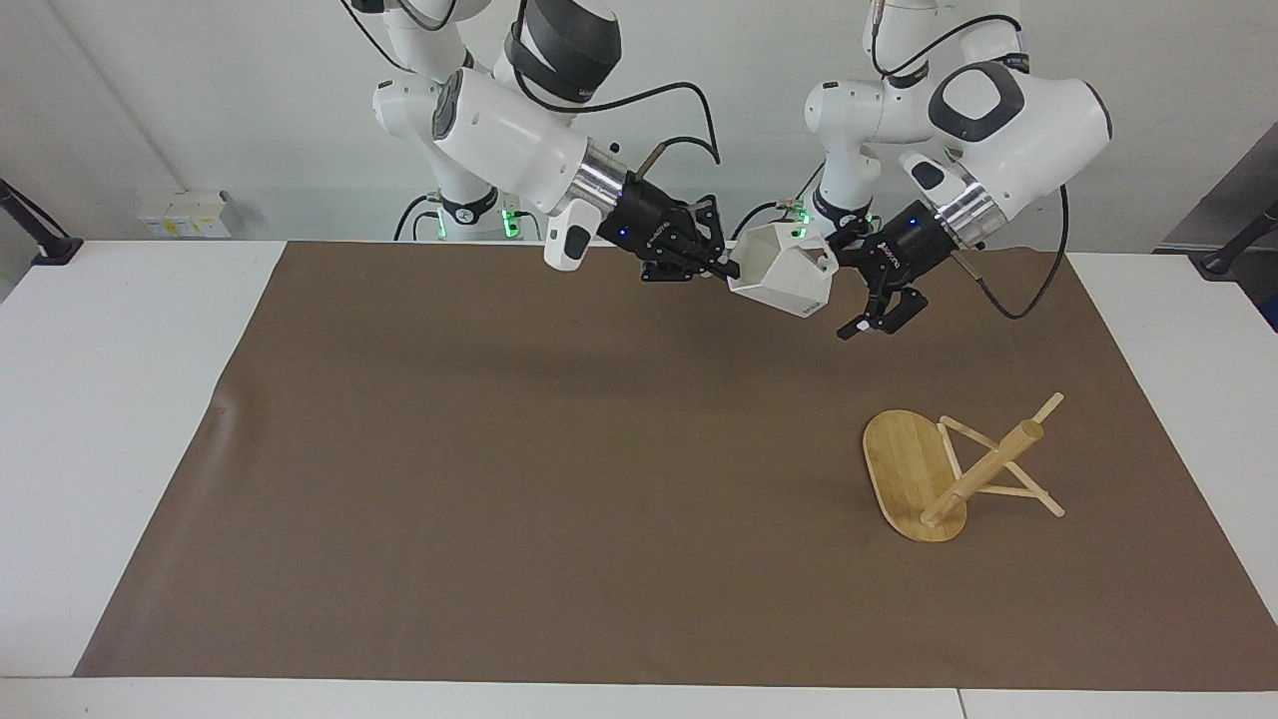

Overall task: Hang cup on rack
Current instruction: 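Carry the cup toward the left gripper and grasp its rim with it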

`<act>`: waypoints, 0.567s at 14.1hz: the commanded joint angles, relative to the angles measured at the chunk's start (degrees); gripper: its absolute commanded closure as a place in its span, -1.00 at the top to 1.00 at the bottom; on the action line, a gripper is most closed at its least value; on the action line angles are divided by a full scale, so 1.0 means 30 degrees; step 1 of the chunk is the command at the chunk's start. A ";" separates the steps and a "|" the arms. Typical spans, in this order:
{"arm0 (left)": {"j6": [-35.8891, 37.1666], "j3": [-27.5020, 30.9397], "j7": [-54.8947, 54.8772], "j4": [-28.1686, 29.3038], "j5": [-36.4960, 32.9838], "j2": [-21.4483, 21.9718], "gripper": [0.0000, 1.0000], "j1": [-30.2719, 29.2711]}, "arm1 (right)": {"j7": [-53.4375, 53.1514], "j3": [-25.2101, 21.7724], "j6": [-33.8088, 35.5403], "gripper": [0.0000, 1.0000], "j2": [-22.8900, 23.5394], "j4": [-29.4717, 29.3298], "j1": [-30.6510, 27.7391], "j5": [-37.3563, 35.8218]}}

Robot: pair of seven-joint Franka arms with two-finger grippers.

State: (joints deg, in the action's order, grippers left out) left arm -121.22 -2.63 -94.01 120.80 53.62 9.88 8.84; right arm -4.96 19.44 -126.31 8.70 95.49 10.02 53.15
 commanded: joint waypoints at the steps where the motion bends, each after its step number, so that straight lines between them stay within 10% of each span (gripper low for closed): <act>1: -0.0464 0.0201 -0.2294 0.1186 0.2194 0.0398 1.00 0.0275 | 0.0772 -0.0007 -0.0405 -1.00 -0.0028 0.0220 -0.0028 0.0681; 8: -0.0841 0.0172 -0.2619 0.0924 0.3367 0.0282 1.00 0.0421 | 0.0774 -0.0036 -0.0434 -1.00 0.0060 0.0220 -0.0203 0.0973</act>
State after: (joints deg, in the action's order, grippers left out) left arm -121.55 -2.73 -100.31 122.76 61.89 9.95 8.95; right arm -4.66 19.04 -126.60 9.00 95.54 10.01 53.34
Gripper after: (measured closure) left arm 0.000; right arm 0.960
